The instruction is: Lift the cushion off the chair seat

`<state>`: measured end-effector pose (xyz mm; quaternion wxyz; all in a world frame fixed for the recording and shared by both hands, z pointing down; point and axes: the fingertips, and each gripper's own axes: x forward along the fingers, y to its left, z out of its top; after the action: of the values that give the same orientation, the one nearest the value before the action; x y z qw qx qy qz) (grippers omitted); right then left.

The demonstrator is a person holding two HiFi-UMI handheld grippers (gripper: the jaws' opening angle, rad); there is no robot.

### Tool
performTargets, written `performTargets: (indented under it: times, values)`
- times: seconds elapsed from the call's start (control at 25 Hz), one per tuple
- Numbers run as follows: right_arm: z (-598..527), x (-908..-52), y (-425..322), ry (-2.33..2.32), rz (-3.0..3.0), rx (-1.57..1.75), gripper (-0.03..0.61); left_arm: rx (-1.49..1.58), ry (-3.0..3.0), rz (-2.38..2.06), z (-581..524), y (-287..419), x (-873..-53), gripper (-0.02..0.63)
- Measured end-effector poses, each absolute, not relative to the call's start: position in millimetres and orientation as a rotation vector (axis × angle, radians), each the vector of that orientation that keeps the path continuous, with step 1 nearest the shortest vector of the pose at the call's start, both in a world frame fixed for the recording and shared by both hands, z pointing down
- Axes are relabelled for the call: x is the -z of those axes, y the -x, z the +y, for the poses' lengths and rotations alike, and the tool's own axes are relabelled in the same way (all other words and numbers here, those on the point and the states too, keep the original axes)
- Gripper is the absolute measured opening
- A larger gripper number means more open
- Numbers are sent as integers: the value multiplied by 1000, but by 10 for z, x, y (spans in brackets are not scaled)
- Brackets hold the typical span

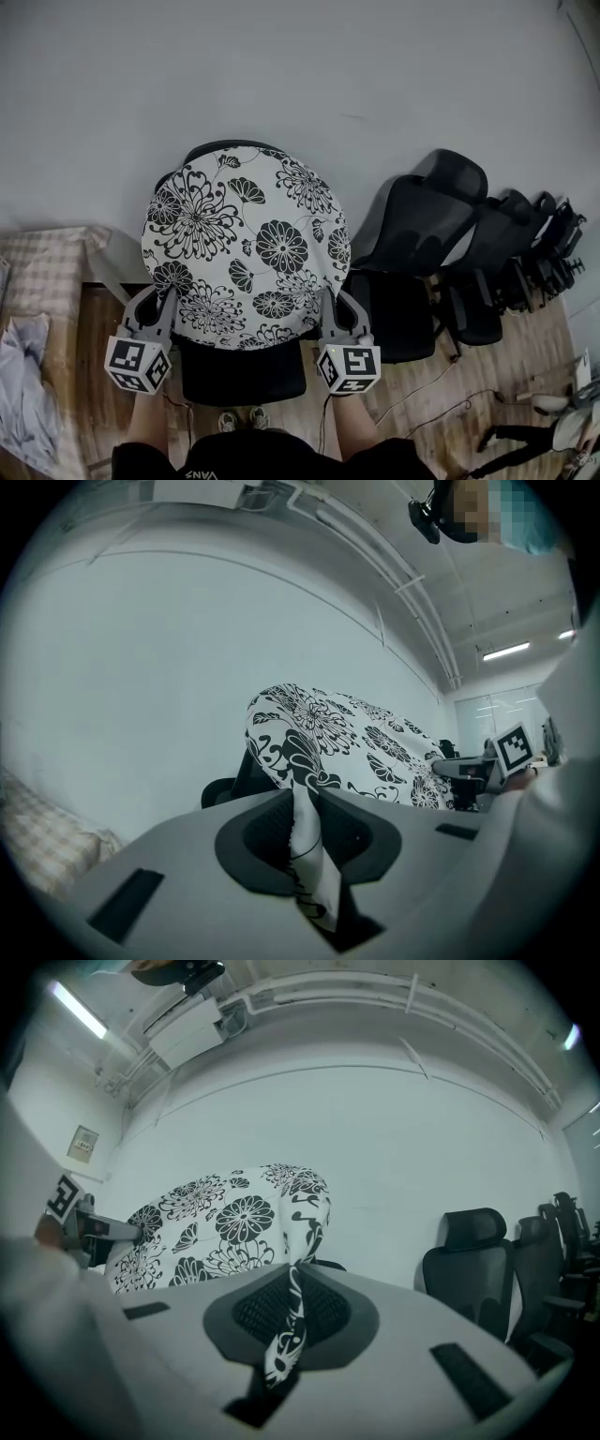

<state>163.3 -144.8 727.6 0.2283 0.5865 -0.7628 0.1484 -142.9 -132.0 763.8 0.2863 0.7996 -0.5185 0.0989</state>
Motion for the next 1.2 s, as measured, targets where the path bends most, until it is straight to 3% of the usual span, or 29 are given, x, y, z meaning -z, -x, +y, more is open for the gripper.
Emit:
performTargets:
  times: [1.2]
  values:
    - [-1494, -7455, -1657, -1647, -2207, -310, 26, -184, -2228, -1476, -1336, 1409, -7777, 57]
